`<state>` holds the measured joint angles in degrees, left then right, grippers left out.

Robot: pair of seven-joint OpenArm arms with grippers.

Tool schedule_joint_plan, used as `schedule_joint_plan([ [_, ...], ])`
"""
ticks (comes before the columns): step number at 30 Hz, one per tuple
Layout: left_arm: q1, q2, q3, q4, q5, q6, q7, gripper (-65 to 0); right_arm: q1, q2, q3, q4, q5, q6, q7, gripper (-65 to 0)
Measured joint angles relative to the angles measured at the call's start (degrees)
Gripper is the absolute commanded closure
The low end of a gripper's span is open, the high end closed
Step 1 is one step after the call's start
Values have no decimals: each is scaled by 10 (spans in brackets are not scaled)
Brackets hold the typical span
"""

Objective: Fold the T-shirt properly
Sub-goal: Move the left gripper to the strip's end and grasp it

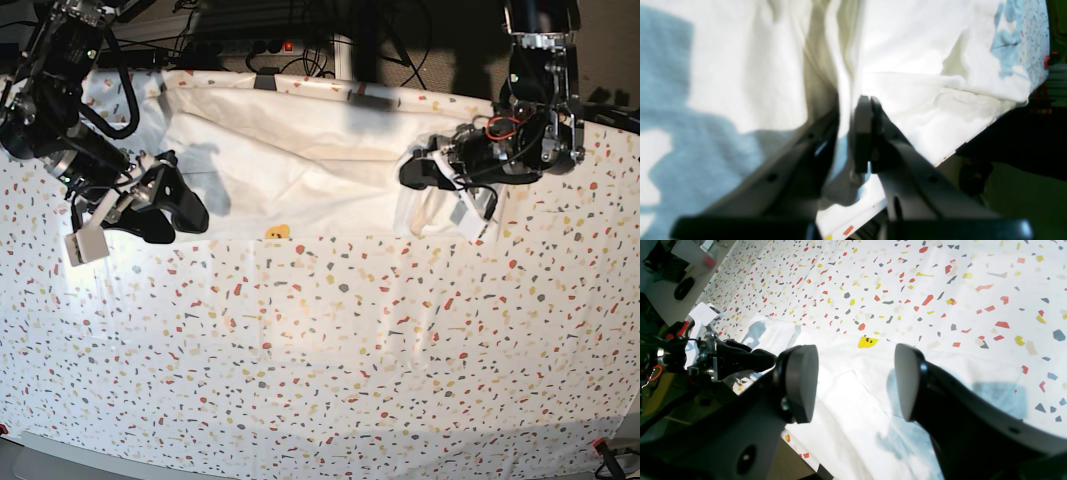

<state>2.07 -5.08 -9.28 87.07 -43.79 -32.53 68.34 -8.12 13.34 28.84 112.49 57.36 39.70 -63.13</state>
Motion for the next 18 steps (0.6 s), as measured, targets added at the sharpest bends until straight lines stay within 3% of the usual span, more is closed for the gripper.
schedule_joint_plan([
  [3,0,0,0,0,0,0,0,0,0,0,0,0,0,0,0,-362],
  [5,0,0,0,0,3,-40,0,-22,0,0,0,0,0,0,0,-362],
  [7,0,-1,0,0,0,-72,2,-164,0,0,0,0,0,0,0,-362],
  [9,0,-1,0,0,-5,-71,-3,-245,0,0,0,0,0,0,0,-362],
  [18,0,-2,0,0,-187,-69,-4,-256,57,0,0,0,-2,0,-3,-362],
])
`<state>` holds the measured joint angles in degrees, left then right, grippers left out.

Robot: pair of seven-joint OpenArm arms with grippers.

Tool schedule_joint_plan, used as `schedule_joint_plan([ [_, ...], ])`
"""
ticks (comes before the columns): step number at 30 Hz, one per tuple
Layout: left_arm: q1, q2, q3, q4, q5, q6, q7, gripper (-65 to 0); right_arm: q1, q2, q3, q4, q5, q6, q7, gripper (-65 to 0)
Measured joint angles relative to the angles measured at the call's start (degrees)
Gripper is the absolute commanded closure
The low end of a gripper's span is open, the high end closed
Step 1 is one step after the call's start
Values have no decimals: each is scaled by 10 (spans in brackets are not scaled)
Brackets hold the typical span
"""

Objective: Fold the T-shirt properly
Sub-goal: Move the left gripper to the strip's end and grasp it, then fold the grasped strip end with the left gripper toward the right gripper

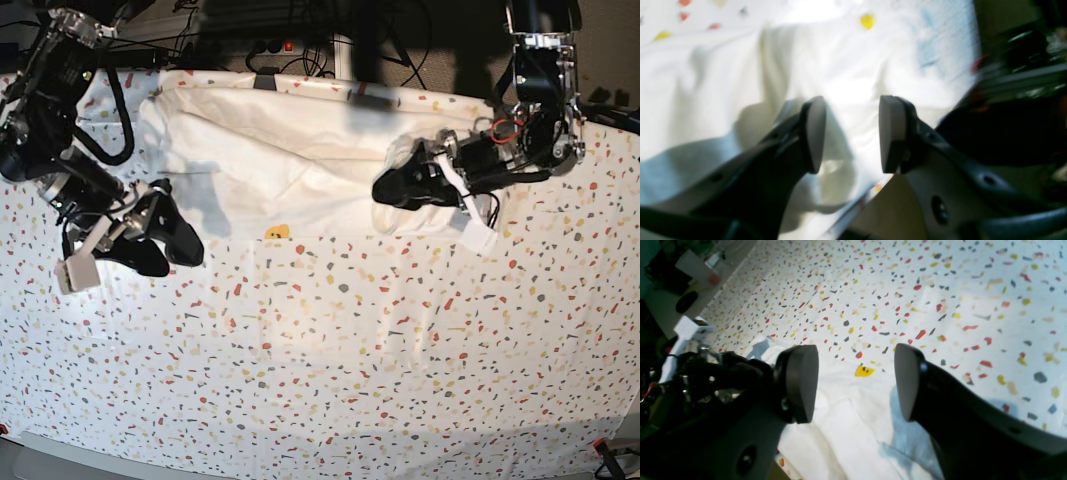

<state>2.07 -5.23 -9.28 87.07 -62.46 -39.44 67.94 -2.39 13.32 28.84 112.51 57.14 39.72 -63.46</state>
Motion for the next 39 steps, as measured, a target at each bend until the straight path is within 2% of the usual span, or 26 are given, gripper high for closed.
schedule_joint_plan([
  [7,-2,0,0,0,-96,-2,44,-256,9,0,0,0,0,0,-1,-362],
  [9,-3,-3,0,0,-73,-2,47,-254,10,0,0,0,0,0,-3,-362],
  [12,-16,-19,0,0,9,0,41,-253,9,0,4,0,0,0,-16,-362],
  [16,-33,-58,0,0,45,-2,10,-253,9,0,7,0,0,0,-20,-362],
  [19,-28,-73,-1,0,63,-1,15,-253,9,0,7,0,0,0,-20,-362],
  [24,-18,-61,0,0,59,-2,14,-253,9,0,7,0,0,0,-20,-362],
  [30,3,-27,0,0,59,-2,2,-253,10,0,7,0,0,0,-20,-362],
  [32,10,-15,0,0,84,-2,-3,-253,10,0,7,0,0,0,-20,-362],
  [35,25,-4,0,0,175,-2,-40,-253,10,0,7,0,0,0,-20,-362],
  [37,35,0,0,0,182,-2,-59,-253,10,0,7,0,1,0,-20,-362],
  [39,37,6,0,0,161,0,-54,-253,10,0,7,0,0,0,-20,-362],
])
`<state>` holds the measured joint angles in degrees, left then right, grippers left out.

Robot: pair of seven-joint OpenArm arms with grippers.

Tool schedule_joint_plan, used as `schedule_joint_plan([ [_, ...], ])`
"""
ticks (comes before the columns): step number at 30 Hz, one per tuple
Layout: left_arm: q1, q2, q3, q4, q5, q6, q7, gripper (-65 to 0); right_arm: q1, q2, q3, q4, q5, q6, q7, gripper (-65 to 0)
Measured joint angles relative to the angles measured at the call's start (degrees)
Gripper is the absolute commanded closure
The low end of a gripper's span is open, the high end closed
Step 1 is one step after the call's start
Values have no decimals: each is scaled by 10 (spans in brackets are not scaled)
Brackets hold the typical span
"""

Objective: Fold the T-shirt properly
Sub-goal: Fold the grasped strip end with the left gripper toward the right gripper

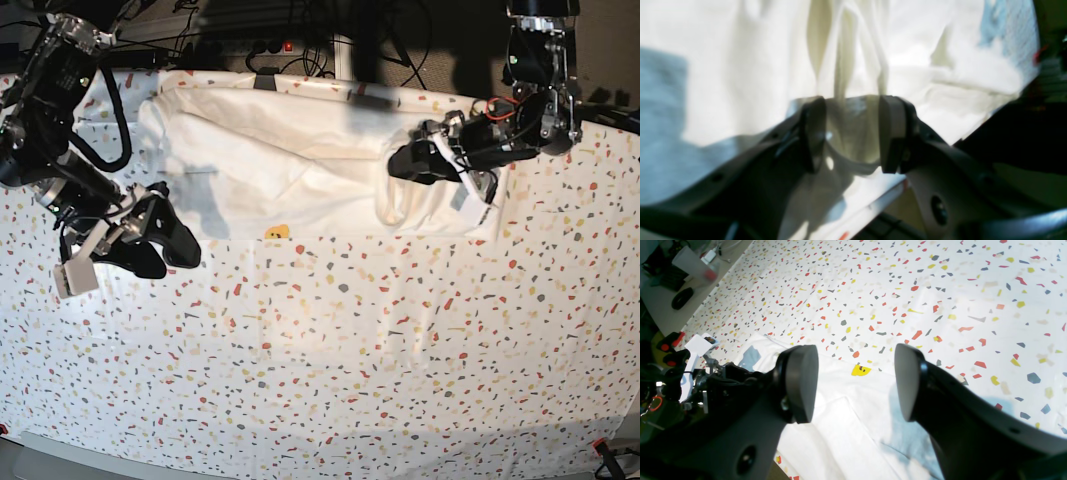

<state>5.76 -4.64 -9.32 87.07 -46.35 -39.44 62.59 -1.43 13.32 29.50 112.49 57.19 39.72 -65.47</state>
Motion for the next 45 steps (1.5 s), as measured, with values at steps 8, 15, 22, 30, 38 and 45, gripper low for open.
schedule_joint_plan([
  [8,-4,4,0,0,-211,-1,50,-253,0,0,0,0,1,0,0,-362],
  [15,-7,-2,0,0,-151,-1,68,-148,0,0,0,0,1,0,0,-362],
  [22,-29,-45,0,44,-130,-1,59,-145,0,0,0,0,0,0,0,-362],
  [30,-25,-55,0,82,35,0,-5,-145,0,0,0,0,0,0,0,-362],
  [38,3,-28,0,81,42,0,-26,-145,0,0,0,0,0,0,0,-362],
  [45,12,19,0,82,111,0,-32,-145,0,0,0,0,0,0,0,-362],
])
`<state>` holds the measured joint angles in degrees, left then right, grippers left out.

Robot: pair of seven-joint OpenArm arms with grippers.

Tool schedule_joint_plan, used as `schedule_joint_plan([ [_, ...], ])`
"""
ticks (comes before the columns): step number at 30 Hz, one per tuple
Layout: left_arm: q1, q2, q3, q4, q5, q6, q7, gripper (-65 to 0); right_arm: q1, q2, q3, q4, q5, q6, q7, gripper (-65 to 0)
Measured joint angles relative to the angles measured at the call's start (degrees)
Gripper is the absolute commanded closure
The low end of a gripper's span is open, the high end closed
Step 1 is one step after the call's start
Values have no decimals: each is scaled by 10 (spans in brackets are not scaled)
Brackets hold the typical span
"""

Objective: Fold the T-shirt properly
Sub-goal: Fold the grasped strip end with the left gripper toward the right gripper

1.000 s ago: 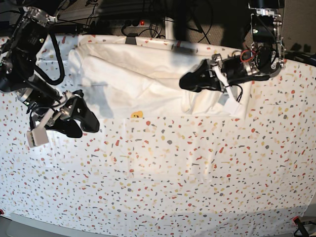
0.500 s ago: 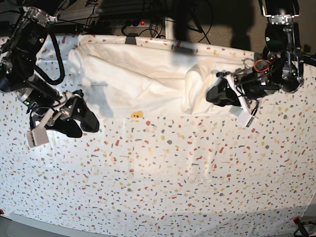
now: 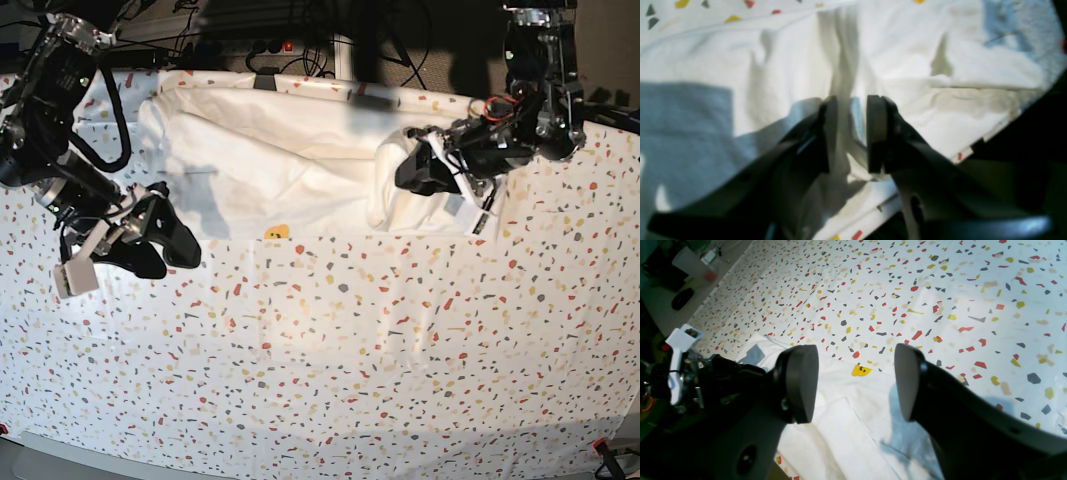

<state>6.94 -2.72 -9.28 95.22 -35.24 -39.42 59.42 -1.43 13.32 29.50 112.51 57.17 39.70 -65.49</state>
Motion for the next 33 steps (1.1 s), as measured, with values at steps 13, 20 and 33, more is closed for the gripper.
schedule_joint_plan([
  [13,5,48,69,0,-58,0,30,-145,0,0,0,0,0,0,0,-362],
  [20,-2,47,150,0,-49,0,36,-145,0,0,0,0,0,0,0,-362],
  [33,-18,43,77,205,94,0,13,-145,6,7,162,0,-141,-30,59,-362],
])
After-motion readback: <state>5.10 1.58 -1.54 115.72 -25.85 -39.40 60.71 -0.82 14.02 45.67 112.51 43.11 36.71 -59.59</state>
